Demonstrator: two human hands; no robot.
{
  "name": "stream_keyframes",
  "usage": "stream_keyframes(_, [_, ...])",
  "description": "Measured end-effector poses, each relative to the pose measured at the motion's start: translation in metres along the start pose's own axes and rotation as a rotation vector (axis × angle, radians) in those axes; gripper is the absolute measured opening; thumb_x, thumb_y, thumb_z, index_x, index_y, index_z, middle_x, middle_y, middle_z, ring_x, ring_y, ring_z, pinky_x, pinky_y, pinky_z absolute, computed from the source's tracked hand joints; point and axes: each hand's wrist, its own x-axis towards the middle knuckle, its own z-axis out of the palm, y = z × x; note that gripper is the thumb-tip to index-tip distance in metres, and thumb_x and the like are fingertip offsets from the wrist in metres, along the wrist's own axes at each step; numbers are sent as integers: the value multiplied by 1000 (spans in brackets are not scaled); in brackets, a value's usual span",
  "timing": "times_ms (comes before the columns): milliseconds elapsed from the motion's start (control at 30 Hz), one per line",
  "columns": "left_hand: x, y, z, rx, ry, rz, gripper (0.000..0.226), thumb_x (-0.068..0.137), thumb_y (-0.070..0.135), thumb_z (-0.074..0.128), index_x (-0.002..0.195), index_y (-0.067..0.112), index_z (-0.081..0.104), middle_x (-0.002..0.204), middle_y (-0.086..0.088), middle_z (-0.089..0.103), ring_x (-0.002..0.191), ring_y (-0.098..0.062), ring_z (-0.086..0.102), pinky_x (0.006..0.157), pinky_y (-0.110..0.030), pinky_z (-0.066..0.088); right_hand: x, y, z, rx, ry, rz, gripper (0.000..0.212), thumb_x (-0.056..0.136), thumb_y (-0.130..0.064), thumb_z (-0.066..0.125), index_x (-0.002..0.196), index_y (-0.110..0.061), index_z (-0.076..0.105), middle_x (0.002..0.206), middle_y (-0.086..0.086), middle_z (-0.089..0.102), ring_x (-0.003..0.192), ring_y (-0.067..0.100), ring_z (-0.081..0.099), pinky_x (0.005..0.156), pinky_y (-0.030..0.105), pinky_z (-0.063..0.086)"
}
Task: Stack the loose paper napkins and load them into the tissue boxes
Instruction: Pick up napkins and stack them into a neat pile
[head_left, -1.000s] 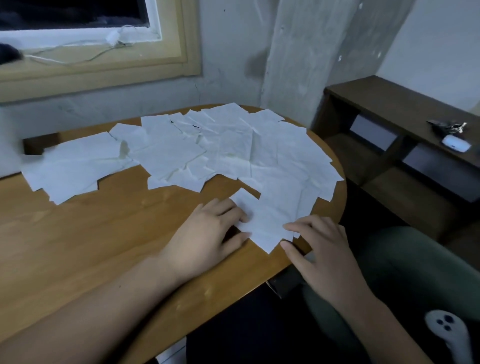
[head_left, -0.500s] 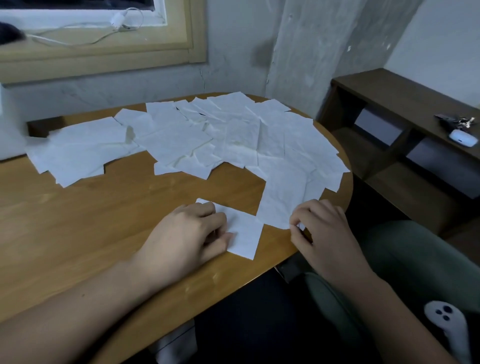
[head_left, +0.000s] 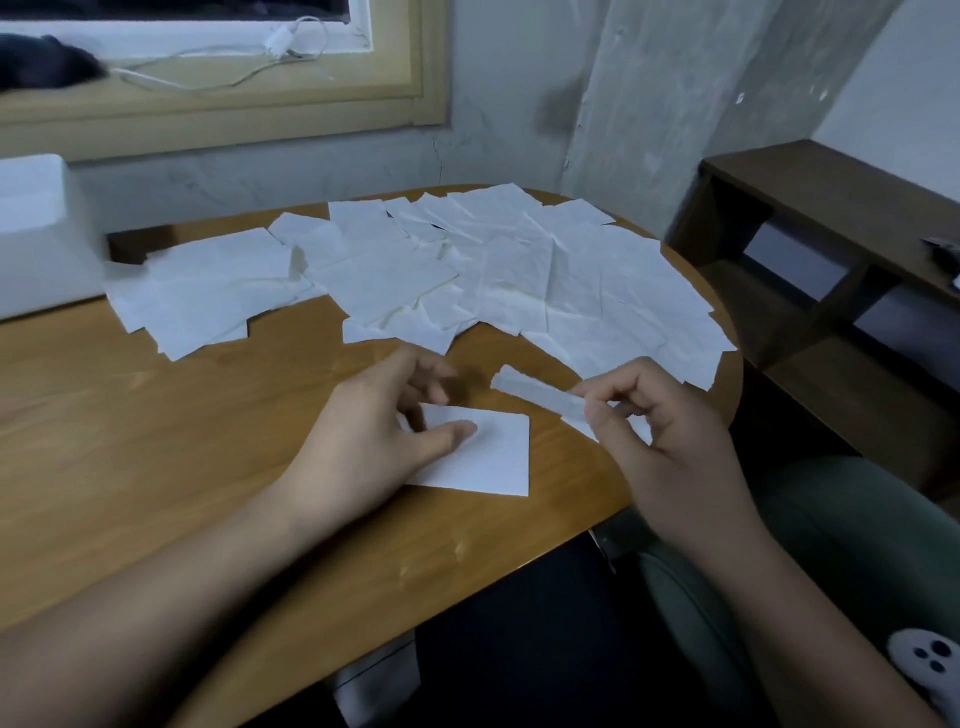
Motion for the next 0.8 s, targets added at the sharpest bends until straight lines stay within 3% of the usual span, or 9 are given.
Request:
stream_keyframes(100, [4, 3, -4, -141, -62, -62, 67, 80, 49, 92, 138, 44, 58, 130, 22, 65, 117, -3, 65, 89, -18, 50, 0, -18, 4, 223, -8, 28, 15, 102, -13, 67, 90, -22, 70, 94, -13, 77, 98, 8, 72, 88, 21, 56])
stream_keyframes(200, [6, 1, -11, -435, -162, -165, 46, 84, 36, 91, 125, 27, 72, 127, 5, 74, 118, -20, 72, 105, -49, 58, 4, -21, 10, 405, 34, 90, 17, 103, -13, 67, 88, -22, 72, 82, 0, 72, 89, 18, 72, 94, 27, 57])
stream_keyframes(300, [9, -3, -17, -650, -172, -202, 30, 90, 22, 85, 108, 1, 73, 117, -22, 76, 113, -50, 71, 105, -59, 54, 5, -15, 14, 587, 93, 189, 16, 103, -13, 66, 90, -20, 72, 84, 1, 67, 83, 25, 70, 98, 49, 59])
stream_keyframes(433, [15, -5, -28, -666, -174, -199, 25, 91, 20, 84, 104, 2, 75, 115, -34, 71, 108, -60, 64, 96, -60, 52, 14, -10, 19, 684, 67, 431, 19, 109, -14, 53, 111, -9, 70, 111, 14, 79, 90, 33, 72, 88, 50, 55])
stream_keyframes(500, [17, -5, -32, -610, -217, -222, 27, 93, 19, 84, 112, 0, 76, 115, -31, 74, 107, -54, 68, 92, -59, 56, 17, -11, 24, 649, 1, 578, 27, 112, -23, 49, 122, -5, 68, 113, 18, 79, 91, 35, 75, 84, 49, 54])
stream_keyframes(567, [18, -5, -36, -556, -250, -259, 24, 94, 16, 82, 115, 4, 79, 109, -16, 81, 92, -27, 77, 74, -28, 58, 12, -7, 29, 514, -69, 530, 22, 108, -26, 62, 121, -11, 69, 108, 9, 82, 88, 33, 80, 82, 48, 56])
stream_keyframes(633, [18, -3, -38, -479, -258, -292, 20, 94, 17, 82, 110, 6, 81, 100, -4, 83, 73, -7, 72, 63, -12, 50, 3, -6, 33, 363, -127, 412, 17, 102, -19, 72, 117, -14, 69, 99, 4, 83, 83, 28, 81, 78, 44, 59])
stream_keyframes(733, [19, -6, -40, -318, -220, -302, 22, 90, 28, 87, 94, 8, 77, 76, 10, 77, 57, 0, 64, 60, -9, 45, 2, -1, 38, 237, -126, 372, 14, 99, -14, 75, 111, -14, 68, 89, 1, 82, 76, 23, 81, 72, 42, 59])
stream_keyframes(800, [20, -7, -39, -215, -204, -293, 24, 88, 34, 89, 95, 15, 77, 83, 11, 81, 70, -4, 74, 72, -19, 55, 4, -1, 42, 182, -149, 372, 18, 97, -14, 76, 112, -15, 66, 85, -1, 81, 72, 20, 80, 66, 40, 58])
